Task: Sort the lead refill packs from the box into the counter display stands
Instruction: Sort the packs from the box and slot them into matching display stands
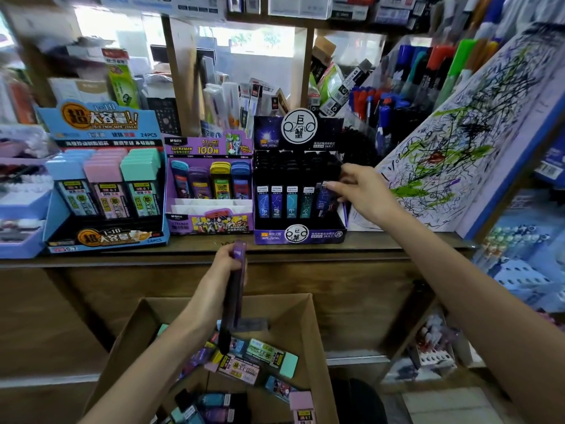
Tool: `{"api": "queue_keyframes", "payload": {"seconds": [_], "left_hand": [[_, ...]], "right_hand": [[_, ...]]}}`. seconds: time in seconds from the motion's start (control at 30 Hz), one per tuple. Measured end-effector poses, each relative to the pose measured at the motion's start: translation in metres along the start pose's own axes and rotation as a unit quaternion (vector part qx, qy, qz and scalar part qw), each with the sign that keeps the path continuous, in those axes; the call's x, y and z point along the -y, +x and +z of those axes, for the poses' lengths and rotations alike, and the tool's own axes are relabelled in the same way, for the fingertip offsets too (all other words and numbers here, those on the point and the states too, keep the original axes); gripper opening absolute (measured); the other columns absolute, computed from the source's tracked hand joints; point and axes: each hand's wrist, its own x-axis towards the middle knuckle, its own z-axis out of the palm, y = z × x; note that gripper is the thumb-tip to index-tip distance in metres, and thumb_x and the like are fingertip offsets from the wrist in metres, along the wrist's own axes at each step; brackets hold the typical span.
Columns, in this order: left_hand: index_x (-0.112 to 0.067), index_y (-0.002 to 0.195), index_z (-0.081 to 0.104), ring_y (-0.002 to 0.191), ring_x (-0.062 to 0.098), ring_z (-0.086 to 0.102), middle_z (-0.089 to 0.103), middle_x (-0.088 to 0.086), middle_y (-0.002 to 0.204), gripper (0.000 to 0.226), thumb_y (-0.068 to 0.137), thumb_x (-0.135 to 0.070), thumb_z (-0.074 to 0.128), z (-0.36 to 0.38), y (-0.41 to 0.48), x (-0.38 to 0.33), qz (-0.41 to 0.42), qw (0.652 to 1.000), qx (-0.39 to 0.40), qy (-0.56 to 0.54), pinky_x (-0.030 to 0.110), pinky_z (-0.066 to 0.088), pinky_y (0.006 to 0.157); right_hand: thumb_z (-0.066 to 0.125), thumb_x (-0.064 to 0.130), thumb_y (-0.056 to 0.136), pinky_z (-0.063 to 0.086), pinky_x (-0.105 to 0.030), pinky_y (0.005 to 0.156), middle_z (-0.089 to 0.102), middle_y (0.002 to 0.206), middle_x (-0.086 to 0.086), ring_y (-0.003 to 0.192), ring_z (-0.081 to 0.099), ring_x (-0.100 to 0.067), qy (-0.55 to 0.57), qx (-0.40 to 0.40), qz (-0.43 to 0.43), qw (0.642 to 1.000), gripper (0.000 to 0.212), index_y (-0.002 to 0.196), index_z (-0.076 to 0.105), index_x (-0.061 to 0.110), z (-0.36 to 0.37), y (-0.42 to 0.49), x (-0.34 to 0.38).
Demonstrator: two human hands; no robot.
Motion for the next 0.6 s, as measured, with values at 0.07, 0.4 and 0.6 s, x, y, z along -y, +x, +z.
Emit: {"api": "queue_keyframes", "payload": {"seconds": [0.07, 0.4, 0.6], "left_hand": [[-0.014, 0.126, 0.05, 0.07, 0.013, 0.049, 0.05, 0.002, 0.076, 0.031, 0.099, -0.008, 0.036, 0.009, 0.005, -0.006, -0.02, 0.999, -0.045, 0.001, 0.017, 0.043, 0.062], [-0.02, 0.101, 0.056, 0.073, 0.005, 0.065, 0.067, -0.01, 0.078, 0.035, 0.072, -0.039, 0.06, 0.015, 0.002, -0.013, 0.053, 0.995, -0.084, -0.009, 0.019, 0.053, 0.063], [-0.019, 0.096, 0.061, 0.072, 0.005, 0.066, 0.068, -0.01, 0.076, 0.032, 0.072, -0.04, 0.061, 0.01, 0.005, -0.01, 0.066, 0.992, -0.107, 0.006, 0.019, 0.052, 0.061]], "right_hand": [[0.057, 0.008, 0.092, 0.054, -0.021, 0.065, 0.063, 0.081, 0.014, 0.073, 0.06, 0.0, 0.01, 0.003, 0.01, 1.0, 0.019, 0.083, 0.056, 0.025, 0.0, 0.002, -0.002], [0.057, 0.009, 0.092, 0.055, -0.018, 0.06, 0.063, 0.075, 0.001, 0.076, 0.062, -0.013, -0.026, 0.08, 0.078, 0.993, 0.014, 0.079, 0.055, 0.012, -0.005, 0.013, -0.007], [0.062, 0.017, 0.09, 0.058, -0.03, 0.064, 0.064, 0.075, -0.009, 0.073, 0.065, -0.019, -0.066, 0.007, 0.122, 0.99, 0.025, 0.067, 0.056, 0.008, 0.008, 0.007, -0.006]]}}
